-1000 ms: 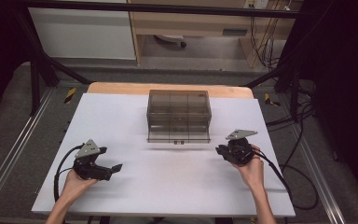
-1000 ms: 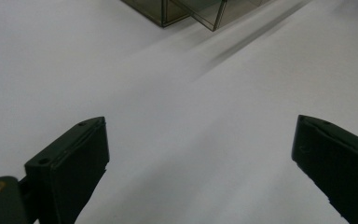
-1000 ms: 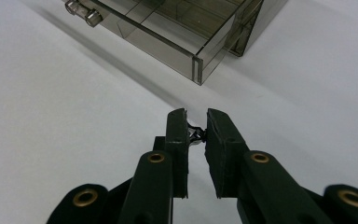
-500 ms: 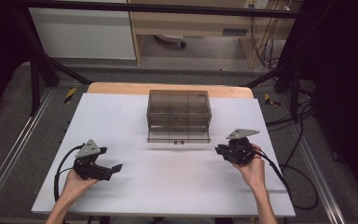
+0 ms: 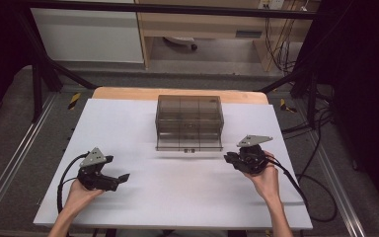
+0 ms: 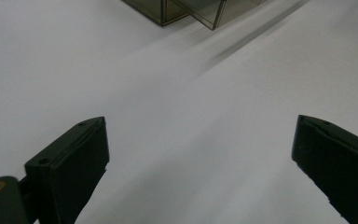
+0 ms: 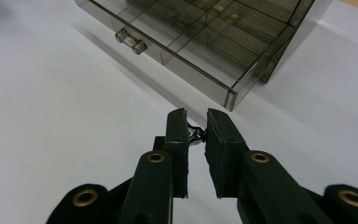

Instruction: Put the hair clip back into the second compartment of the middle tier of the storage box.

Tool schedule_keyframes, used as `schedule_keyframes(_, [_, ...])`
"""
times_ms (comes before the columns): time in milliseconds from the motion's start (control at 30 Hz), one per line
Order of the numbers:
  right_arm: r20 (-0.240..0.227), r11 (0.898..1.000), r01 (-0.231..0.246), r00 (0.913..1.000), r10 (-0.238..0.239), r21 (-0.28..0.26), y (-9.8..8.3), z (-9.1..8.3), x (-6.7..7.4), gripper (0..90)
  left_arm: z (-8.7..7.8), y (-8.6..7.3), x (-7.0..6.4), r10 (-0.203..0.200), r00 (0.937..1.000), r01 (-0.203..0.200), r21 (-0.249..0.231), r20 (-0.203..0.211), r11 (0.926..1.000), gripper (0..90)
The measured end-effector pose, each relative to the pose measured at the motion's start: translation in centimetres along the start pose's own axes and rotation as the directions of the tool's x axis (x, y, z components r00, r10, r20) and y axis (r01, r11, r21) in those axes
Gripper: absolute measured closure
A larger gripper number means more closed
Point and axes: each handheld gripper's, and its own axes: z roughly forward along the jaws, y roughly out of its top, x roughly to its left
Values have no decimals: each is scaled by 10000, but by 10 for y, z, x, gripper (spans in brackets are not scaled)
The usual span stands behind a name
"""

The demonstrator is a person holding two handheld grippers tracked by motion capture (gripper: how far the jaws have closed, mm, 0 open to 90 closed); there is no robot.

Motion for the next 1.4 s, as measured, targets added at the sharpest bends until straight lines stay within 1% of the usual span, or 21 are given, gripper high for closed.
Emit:
schedule_keyframes(67, [-47, 10000, 79, 10000, -79, 2, 1, 0, 1, 794, 0, 0, 0, -3, 10000, 3, -2, 3, 10000, 33])
schedule_keyframes(533, [-271, 9997, 241, 9993, -244, -104, 10, 1, 9, 794, 0, 0, 0, -13, 10000, 13, -8, 0, 10000, 34])
schedule_keyframes(733, [-304, 9995, 295, 9991, -298, -98, 12, 2, 11, 794, 0, 0, 0, -19, 10000, 19, 4, 12, 10000, 34])
schedule_keyframes(1000, [-365, 9990, 362, 9986, -371, -266, 18, 1, 14, 794, 0, 0, 0, -31, 10000, 31, -21, -17, 10000, 33])
schedule_keyframes(1100, [-418, 9990, 375, 9984, -384, -243, 21, 0, 16, 793, 0, 0, 0, -37, 10000, 37, -26, -19, 10000, 33])
schedule_keyframes(1400, [-419, 9984, 477, 9979, -490, -316, 28, 2, 20, 794, 0, 0, 0, -33, 10000, 33, -20, -18, 10000, 34])
